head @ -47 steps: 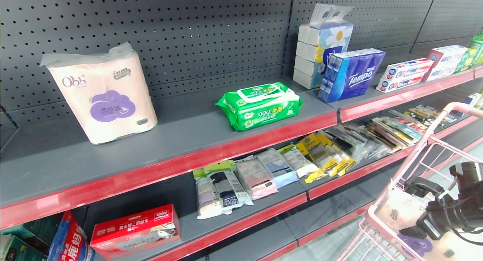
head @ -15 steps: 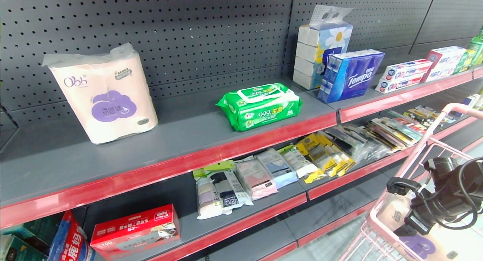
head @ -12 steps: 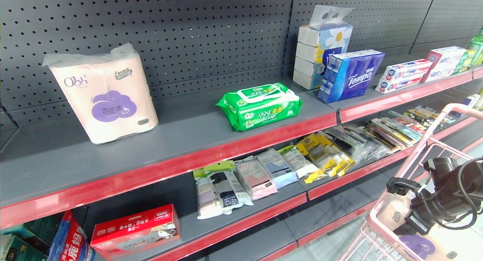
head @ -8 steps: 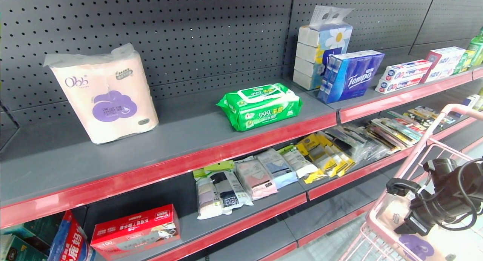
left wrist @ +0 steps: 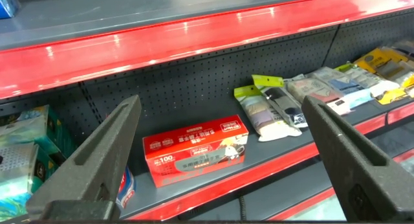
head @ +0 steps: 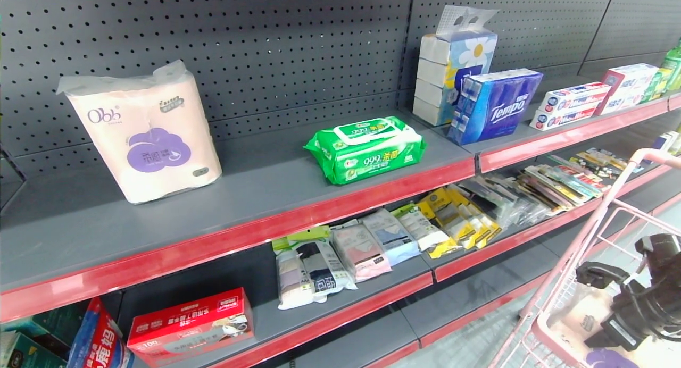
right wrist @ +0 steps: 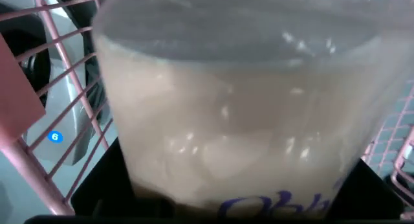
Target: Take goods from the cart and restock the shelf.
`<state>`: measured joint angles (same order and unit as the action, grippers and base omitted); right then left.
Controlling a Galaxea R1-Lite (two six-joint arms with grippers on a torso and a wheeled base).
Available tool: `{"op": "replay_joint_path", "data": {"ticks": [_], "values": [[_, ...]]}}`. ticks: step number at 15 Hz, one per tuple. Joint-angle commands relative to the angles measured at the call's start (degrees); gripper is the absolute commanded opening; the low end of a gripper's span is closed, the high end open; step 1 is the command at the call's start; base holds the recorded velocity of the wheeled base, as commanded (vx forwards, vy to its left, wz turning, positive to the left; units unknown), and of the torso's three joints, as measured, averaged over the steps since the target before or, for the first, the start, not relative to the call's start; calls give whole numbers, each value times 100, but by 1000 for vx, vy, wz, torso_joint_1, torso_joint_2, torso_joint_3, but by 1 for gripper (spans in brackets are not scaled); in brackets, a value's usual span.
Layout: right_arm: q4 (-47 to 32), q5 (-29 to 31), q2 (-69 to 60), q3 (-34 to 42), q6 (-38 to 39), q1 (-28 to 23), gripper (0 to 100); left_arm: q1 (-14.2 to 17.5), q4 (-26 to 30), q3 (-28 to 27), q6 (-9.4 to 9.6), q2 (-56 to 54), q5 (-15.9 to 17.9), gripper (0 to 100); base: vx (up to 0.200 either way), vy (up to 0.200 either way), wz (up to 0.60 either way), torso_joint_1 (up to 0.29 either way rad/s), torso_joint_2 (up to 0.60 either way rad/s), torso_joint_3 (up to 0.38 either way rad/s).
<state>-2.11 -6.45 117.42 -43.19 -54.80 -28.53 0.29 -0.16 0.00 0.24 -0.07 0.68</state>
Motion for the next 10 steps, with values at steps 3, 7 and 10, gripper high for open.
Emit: {"op": "replay_joint_path", "data": {"ticks": [3,7,10], "values": [[-79,82,-1081,452,83,-329,0,6,-2,0,2,7,2,100,0,0,0,0,0,0],[-62,100,-1977,496,734,-259,0,6,-2,0,2,7,2,100,0,0,0,0,0,0],[-9,232,-2795,487,1147,-268,0,6,-2,0,2,7,2,100,0,0,0,0,0,0]]}}
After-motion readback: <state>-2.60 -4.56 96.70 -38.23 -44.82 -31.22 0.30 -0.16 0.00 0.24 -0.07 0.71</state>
